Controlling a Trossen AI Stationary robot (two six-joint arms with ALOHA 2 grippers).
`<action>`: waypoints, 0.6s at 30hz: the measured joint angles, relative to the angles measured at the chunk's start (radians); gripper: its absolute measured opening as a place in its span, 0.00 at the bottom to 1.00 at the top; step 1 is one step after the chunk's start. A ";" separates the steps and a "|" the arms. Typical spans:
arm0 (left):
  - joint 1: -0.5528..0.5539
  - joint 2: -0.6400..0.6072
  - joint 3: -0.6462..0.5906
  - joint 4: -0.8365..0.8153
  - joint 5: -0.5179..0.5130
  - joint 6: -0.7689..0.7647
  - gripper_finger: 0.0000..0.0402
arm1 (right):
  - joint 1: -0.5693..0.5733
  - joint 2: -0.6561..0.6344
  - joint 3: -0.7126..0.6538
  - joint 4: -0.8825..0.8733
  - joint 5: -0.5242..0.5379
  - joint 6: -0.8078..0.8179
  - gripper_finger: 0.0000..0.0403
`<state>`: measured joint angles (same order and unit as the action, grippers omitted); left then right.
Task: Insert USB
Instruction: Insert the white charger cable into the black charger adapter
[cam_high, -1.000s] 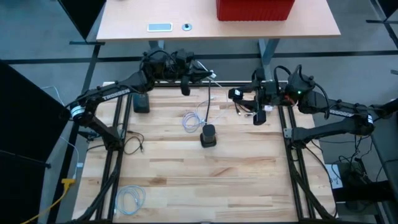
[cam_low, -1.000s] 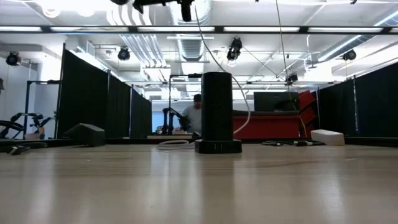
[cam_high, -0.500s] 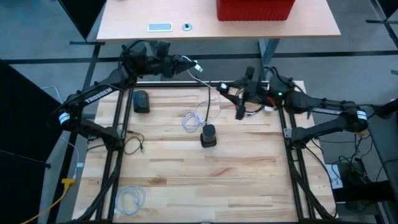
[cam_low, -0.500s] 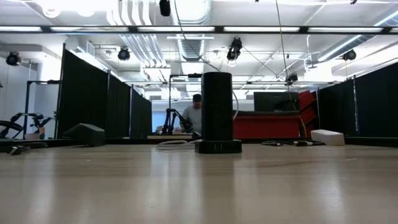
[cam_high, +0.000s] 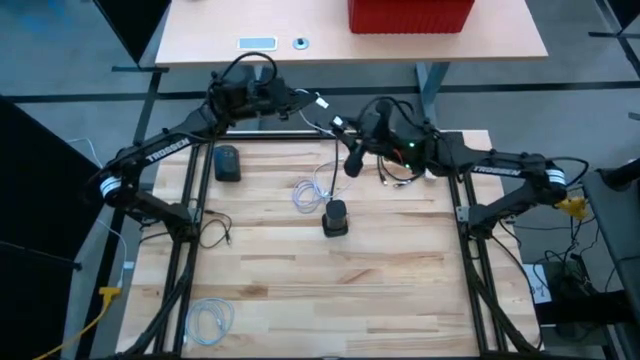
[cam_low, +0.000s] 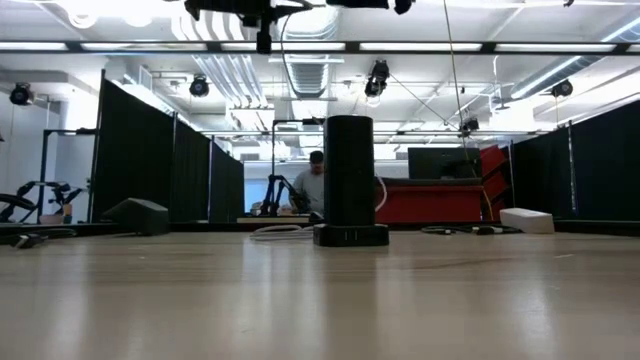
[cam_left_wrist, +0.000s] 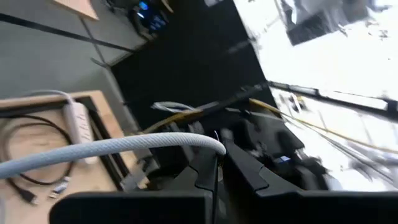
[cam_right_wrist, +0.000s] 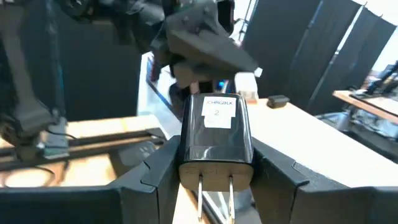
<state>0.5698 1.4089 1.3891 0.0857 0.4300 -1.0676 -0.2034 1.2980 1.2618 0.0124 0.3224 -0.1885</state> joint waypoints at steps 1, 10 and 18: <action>-0.005 0.002 -0.002 0.001 -0.013 0.002 0.00 | -0.001 0.006 0.011 -0.018 0.008 -0.004 0.36; -0.056 0.022 -0.019 0.011 -0.134 0.026 0.00 | -0.015 0.048 0.100 -0.165 0.071 -0.040 0.36; -0.103 0.022 -0.019 0.042 -0.218 0.038 0.00 | -0.014 0.039 0.100 -0.191 0.015 -0.085 0.36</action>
<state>0.4671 1.4311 1.3701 0.1277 0.2120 -1.0298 -0.2170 1.3369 1.3621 -0.1785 0.3375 -0.2740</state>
